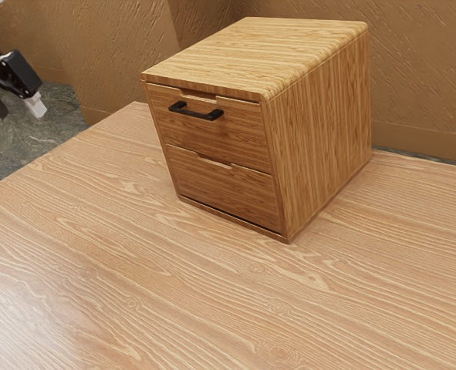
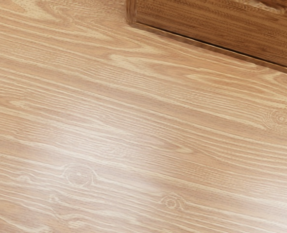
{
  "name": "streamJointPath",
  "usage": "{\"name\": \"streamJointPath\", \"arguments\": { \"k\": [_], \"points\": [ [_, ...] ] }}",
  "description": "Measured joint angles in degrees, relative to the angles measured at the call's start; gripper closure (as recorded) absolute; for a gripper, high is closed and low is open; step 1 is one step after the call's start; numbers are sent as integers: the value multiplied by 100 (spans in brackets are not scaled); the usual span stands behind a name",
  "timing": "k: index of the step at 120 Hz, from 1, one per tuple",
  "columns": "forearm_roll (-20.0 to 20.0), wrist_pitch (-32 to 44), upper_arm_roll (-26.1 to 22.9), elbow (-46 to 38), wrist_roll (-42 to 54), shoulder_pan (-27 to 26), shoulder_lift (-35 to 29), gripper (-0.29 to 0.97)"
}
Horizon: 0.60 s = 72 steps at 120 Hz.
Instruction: Pull the drawer handle with one arm to open the drawer
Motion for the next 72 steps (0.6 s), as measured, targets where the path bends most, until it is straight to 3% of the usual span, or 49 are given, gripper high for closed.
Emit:
{"name": "streamJointPath", "arguments": {
  "k": [17,33,42,53,72],
  "points": [
    [68,-49,-300,83,-9,-98,218,3],
    [293,-92,-343,66,21,-564,241,3],
    [186,-72,-279,66,422,-784,215,3],
    [73,68,-355,52,1307,-654,238,3],
    [20,259,-947,39,2769,141,305,3]
  ]
}}
